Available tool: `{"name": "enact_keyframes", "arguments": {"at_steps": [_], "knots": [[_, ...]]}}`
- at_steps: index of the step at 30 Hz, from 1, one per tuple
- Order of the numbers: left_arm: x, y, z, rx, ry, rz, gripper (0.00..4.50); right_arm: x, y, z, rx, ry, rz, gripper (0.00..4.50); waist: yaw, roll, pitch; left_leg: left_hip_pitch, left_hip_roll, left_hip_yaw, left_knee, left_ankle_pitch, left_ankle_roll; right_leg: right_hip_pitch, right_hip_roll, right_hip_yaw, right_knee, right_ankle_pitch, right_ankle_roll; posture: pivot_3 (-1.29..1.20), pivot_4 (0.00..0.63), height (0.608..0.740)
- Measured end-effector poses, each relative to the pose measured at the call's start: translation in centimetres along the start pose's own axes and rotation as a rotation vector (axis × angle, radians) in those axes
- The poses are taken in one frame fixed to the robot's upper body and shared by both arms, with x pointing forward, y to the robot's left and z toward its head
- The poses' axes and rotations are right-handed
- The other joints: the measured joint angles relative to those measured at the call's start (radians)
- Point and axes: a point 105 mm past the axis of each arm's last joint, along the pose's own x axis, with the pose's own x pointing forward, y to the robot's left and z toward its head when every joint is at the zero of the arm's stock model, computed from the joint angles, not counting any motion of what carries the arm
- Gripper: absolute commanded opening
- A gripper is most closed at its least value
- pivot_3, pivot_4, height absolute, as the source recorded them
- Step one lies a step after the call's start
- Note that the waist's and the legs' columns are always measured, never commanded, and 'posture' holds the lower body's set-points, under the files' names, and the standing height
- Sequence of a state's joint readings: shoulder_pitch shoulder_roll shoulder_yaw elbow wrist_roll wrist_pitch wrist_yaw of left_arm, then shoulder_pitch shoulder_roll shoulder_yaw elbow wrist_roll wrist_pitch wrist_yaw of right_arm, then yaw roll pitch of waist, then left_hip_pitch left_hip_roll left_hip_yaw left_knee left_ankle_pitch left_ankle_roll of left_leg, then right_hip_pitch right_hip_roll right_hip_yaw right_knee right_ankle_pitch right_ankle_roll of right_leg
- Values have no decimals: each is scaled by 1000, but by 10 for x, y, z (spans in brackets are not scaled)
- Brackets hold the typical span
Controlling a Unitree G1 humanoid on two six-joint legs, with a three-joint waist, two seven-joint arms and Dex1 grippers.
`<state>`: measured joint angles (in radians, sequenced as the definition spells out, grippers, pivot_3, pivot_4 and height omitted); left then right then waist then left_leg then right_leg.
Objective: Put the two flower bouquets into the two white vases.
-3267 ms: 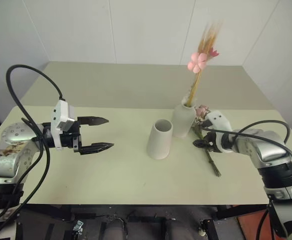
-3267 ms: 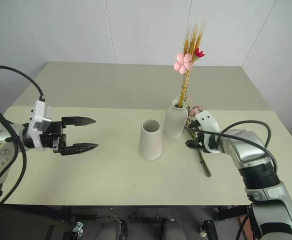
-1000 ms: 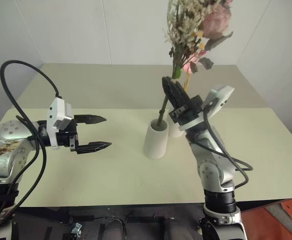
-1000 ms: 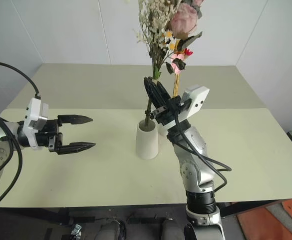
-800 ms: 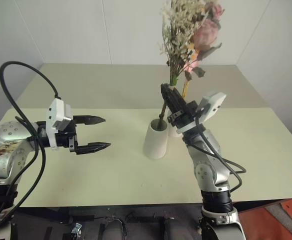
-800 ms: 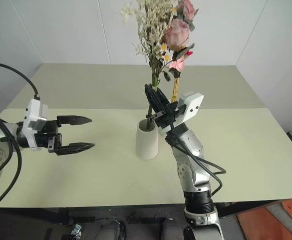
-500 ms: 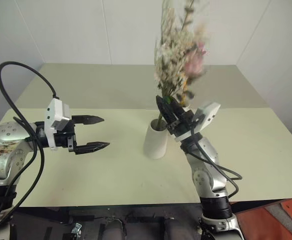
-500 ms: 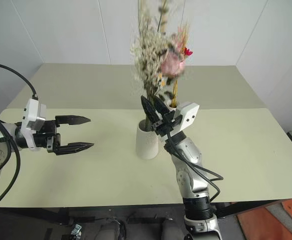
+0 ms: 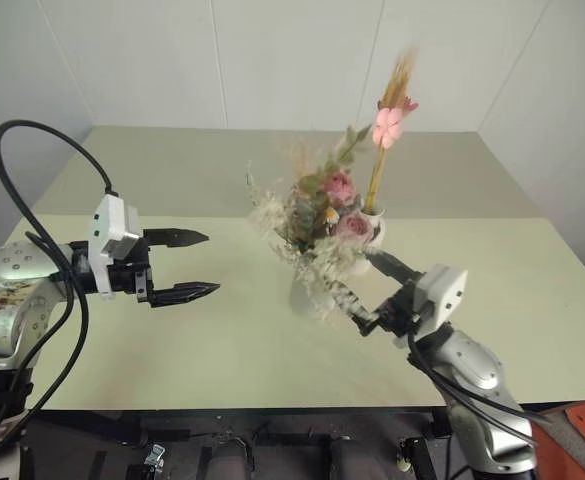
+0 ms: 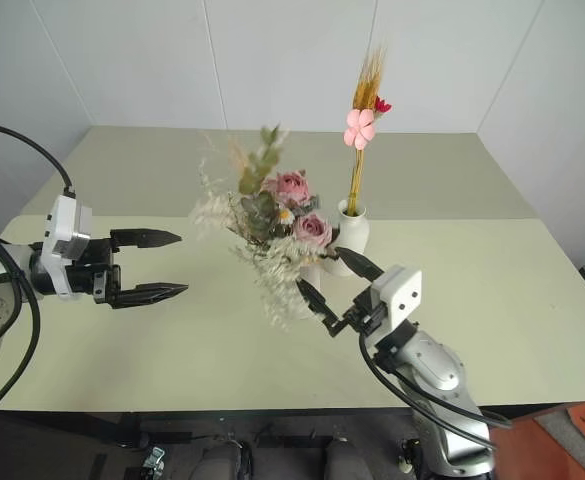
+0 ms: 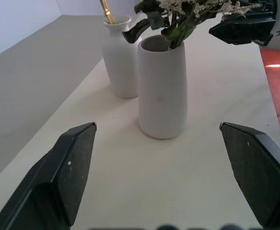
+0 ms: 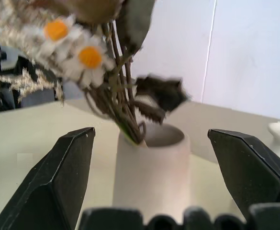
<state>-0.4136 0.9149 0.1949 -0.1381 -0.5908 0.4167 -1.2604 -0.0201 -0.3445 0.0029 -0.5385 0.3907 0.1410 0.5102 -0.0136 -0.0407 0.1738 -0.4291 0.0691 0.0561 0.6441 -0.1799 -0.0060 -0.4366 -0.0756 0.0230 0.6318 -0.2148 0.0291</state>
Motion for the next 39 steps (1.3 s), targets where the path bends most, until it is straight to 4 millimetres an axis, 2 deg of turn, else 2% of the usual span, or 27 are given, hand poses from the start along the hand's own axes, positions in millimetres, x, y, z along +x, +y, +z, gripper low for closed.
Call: {"name": "enact_keyframes", "arguments": {"at_steps": [3, 6, 10, 13, 20, 26, 32, 39], "knots": [[1, 1, 3, 9, -6, -7, 4500, -17, -13, 10, -55, 61, 20, 4447, 1, 0, 0, 0, 0, 0, 0, 0, 0, 1, 0, 0, -1, 0, 0, 0, 150, 740], [3, 2, -1, -6, -3, -12, 4500, -35, -29, 9, -153, 227, 31, 4447, 2, 0, 0, 1, 0, 0, 0, 0, 0, 2, 0, 0, -1, 0, 0, 0, 150, 740], [2, 4, 0, -7, -7, -12, 4500, -81, -58, -1, -164, 483, 11, 4447, 11, 0, 0, 2, 0, 0, 0, 0, 0, 3, 0, 0, -2, 0, 0, 0, 150, 740], [-1, 1, -3, -18, 4, -25, 4500, -112, -81, 21, -163, 519, -10, 4447, 16, 0, 0, 6, 0, 0, 0, 0, 0, 7, 0, 0, -3, -2, 3, 0, 150, 740], [-12, 1, -4, -19, 24, -13, 4500, -157, -115, 56, -209, 615, -25, 4447, 14, -1, 0, 13, 0, 0, 0, 0, 0, 15, -1, 0, -3, -7, -3, 0, 150, 740], [-14, 1, -3, -15, 33, -11, 4500, -160, -121, 65, -239, 609, -16, 4447, 12, -1, 0, 13, 0, 0, 0, 0, 0, 14, -1, 0, -3, -7, -3, 0, 150, 740], [-17, 2, -1, -8, 37, 3, 4500, -150, -115, 70, -251, 525, 0, 4447, 12, -1, 0, 13, 0, 0, 0, 0, 0, 14, -1, 0, -3, -7, -3, 0, 150, 740], [-16, 0, 0, -6, 43, 7, 4500, -150, -114, 70, -259, 531, 1, 4447, 13, -1, 0, 13, 0, 0, 0, 0, 0, 15, -1, 0, -3, -7, -3, 0, 150, 740]]}}
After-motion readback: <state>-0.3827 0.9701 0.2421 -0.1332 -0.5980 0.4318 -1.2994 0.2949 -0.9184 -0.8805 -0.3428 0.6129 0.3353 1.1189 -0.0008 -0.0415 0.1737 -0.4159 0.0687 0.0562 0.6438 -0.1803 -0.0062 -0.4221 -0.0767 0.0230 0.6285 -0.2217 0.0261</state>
